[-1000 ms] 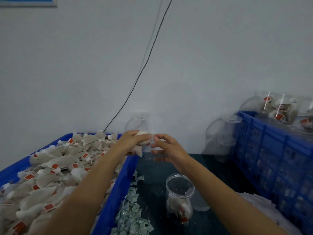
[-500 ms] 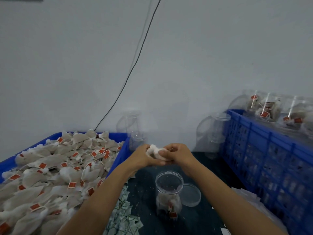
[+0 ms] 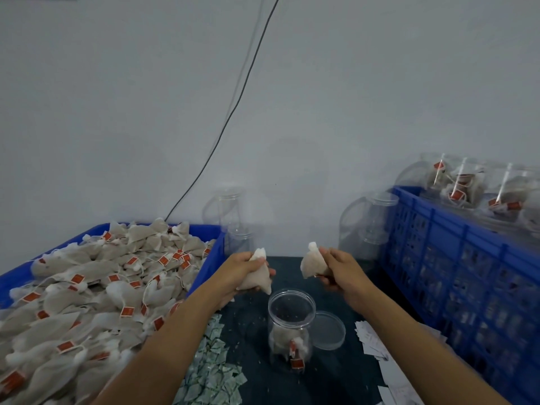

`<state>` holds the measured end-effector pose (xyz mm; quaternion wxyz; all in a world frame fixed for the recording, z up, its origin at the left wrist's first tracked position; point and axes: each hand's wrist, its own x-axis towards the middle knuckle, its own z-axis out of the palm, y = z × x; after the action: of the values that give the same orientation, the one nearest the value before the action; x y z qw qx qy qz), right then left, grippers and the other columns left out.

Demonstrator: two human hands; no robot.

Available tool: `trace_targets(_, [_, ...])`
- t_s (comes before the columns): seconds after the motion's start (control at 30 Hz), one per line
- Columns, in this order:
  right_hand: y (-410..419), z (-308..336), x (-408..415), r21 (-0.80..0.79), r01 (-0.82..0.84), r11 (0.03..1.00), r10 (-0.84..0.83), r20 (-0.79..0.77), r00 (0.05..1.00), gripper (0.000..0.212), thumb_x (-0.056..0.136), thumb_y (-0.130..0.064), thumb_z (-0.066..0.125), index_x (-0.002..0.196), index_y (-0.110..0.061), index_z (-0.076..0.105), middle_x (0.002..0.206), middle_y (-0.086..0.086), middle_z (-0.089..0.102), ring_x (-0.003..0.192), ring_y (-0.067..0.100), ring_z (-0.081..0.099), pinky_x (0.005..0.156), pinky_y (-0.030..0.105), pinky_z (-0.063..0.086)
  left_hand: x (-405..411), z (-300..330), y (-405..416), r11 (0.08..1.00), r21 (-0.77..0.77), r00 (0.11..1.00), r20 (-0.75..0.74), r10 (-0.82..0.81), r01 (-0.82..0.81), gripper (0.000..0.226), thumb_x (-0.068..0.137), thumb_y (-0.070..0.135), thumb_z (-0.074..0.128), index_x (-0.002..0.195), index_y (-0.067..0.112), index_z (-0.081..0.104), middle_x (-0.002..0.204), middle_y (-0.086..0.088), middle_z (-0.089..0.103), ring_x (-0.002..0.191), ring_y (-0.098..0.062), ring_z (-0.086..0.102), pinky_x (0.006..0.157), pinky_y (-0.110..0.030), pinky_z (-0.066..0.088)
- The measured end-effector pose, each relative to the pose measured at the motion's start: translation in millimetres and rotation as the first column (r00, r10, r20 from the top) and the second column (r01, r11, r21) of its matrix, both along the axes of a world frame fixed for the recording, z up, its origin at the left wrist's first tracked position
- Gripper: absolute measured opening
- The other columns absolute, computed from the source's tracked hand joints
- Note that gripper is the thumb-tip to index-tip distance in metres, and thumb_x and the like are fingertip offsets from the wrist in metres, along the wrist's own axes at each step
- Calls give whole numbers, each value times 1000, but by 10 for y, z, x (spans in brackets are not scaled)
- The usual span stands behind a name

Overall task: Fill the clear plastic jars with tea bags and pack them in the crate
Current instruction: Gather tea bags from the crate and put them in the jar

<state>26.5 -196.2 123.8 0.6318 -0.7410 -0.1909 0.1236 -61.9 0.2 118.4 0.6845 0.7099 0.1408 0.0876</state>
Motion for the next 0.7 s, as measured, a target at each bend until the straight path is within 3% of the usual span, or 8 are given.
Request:
trace_targets(0.1, [-11, -126, -73, -85, -58, 995, 71, 159, 985, 19, 100, -23, 46, 85, -15, 55, 88, 4, 57, 76, 15, 51, 70, 28, 44, 33, 14, -52, 997, 32, 998, 23, 65, -66, 20, 99, 19, 51, 112, 6, 58, 109, -14, 70, 103, -34, 65, 79, -42, 57])
trace_targets(0.2, [-10, -260, -134, -179, -148, 973, 188, 231, 955, 18, 99, -17, 47, 81, -17, 52, 88, 2, 52, 79, 13, 48, 74, 27, 42, 71, 26, -117, 983, 105, 988, 27, 150, -152, 29, 97, 22, 54, 121, 5, 57, 117, -15, 63, 110, -35, 59, 93, -53, 51])
trace_targets(0.3, [-11, -356, -132, -313, -84, 946, 178, 282, 943, 24, 98, -16, 49, 77, -25, 53, 106, 3, 49, 101, 19, 48, 90, 34, 45, 95, 35, -212, 974, 148, 984, 88, 157, -169, 26, 95, 24, 58, 113, 6, 64, 114, -13, 64, 106, -29, 59, 88, -40, 53])
trace_targets(0.37, [-6, -374, -144, -354, 0, 935, 128, 337, 933, 26, 96, -16, 54, 72, -26, 55, 106, 4, 51, 107, 24, 49, 95, 41, 46, 103, 14, -283, 950, 243, 977, 136, 165, -195, 19, 91, 24, 64, 101, 9, 71, 104, -10, 68, 98, -23, 60, 81, -34, 49])
trace_targets(0.47, [44, -374, -176, -320, 55, 946, 77, 386, 919, 25, 94, -12, 55, 71, -21, 55, 87, -1, 58, 93, 24, 55, 90, 47, 47, 118, -28, -384, 881, 384, 958, 189, 218, -276, 16, 88, 26, 67, 91, 11, 73, 94, -10, 70, 85, -19, 60, 80, -36, 48])
trace_targets(0.57, [138, -363, -220, -286, -2, 958, 110, 363, 925, 20, 96, -16, 52, 76, -18, 54, 79, -5, 57, 84, 17, 53, 90, 42, 42, 128, -44, -440, 800, 478, 929, 246, 275, -364, 17, 89, 27, 67, 89, 10, 72, 89, -7, 70, 83, -20, 61, 79, -38, 49])
trace_targets(0.7, [156, -405, -224, -575, 210, 791, 287, 651, 703, 12, 96, -25, 51, 91, -20, 61, 97, -6, 60, 95, 16, 49, 89, 34, 27, 90, -44, -412, 781, 499, 924, 270, 272, -375, 14, 88, 27, 68, 87, 13, 71, 84, -2, 70, 82, -19, 64, 78, -34, 51])
